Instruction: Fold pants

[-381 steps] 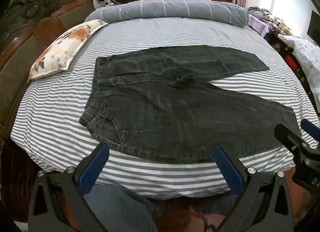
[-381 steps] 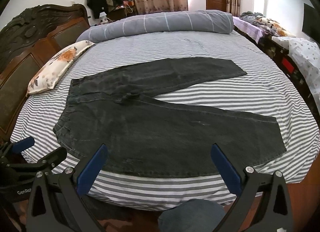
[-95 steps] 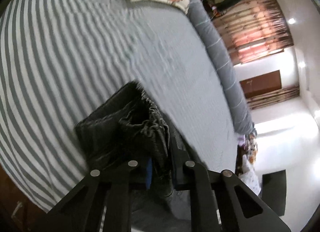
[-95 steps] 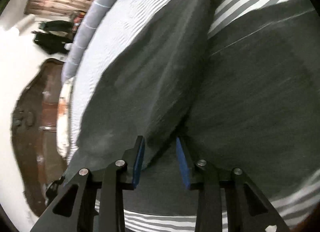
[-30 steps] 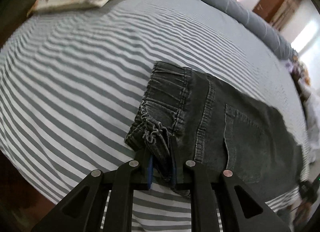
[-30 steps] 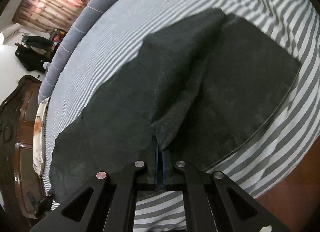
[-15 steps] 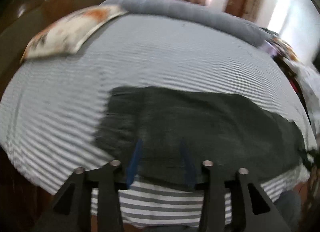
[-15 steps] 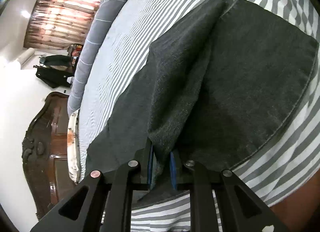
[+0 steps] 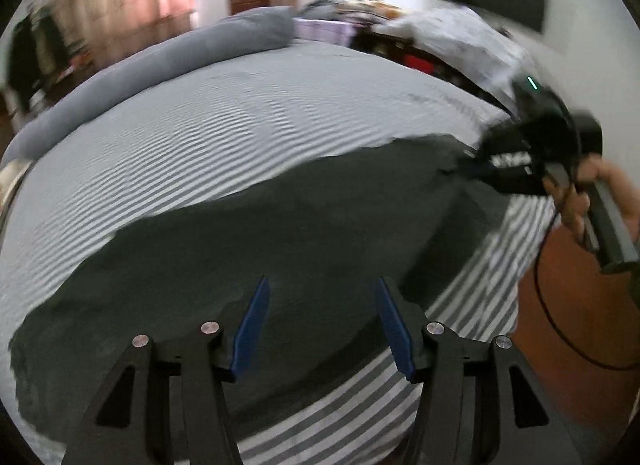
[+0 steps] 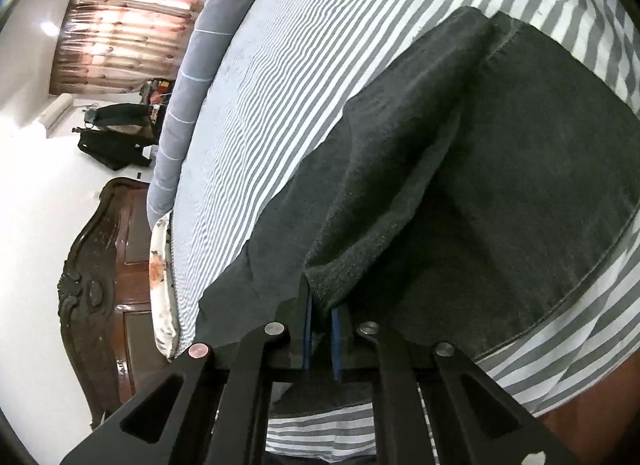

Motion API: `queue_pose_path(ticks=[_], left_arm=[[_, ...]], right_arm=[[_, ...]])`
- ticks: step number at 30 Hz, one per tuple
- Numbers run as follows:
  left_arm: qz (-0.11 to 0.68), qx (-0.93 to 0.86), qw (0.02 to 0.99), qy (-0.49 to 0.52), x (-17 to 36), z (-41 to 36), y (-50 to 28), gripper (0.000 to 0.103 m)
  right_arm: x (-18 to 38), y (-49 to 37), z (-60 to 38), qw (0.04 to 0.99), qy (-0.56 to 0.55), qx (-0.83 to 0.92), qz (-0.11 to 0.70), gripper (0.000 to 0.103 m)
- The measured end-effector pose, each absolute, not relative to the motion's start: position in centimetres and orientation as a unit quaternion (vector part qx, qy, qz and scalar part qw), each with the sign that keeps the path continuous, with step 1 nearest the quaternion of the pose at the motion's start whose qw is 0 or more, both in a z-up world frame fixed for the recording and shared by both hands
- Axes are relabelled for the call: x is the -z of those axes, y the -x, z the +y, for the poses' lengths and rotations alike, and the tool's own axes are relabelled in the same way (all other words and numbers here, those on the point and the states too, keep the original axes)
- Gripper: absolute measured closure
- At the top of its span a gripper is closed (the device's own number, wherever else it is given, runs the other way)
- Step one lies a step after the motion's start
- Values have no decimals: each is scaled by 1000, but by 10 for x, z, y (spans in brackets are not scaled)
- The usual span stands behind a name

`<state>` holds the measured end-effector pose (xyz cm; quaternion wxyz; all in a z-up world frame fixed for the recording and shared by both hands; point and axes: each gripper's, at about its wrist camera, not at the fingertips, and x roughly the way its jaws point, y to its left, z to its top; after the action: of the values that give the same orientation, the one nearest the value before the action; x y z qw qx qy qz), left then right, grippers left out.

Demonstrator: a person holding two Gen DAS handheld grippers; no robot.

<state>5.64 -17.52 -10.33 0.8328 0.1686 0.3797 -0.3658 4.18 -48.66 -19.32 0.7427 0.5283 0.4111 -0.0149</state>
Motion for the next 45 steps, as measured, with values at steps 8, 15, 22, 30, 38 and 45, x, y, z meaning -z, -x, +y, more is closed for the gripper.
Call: queue_pose_path(ticks=[8, 15, 22, 30, 38, 45], left_arm=[[364, 360, 821, -252, 135, -248, -46, 46], [385, 348, 814, -259, 153, -281, -61, 96], [388, 347, 819, -239, 143, -281, -67, 98], [393, 335, 833, -196, 115, -275, -87, 98], [397, 336, 832, -192, 111, -275, -89, 98], [394, 333, 835, -193, 108, -275, -90, 98]], right_arm=[[193, -41, -492, 732, -549, -2, 403, 96], [208, -25, -500, 735, -570, -17, 368, 91], [238, -10, -536, 717, -621, 12, 316, 87], [267, -15, -567, 684, -677, 49, 267, 87], [278, -44, -580, 682, -676, 59, 273, 87], [259, -65, -586, 709, -637, 62, 296, 98]])
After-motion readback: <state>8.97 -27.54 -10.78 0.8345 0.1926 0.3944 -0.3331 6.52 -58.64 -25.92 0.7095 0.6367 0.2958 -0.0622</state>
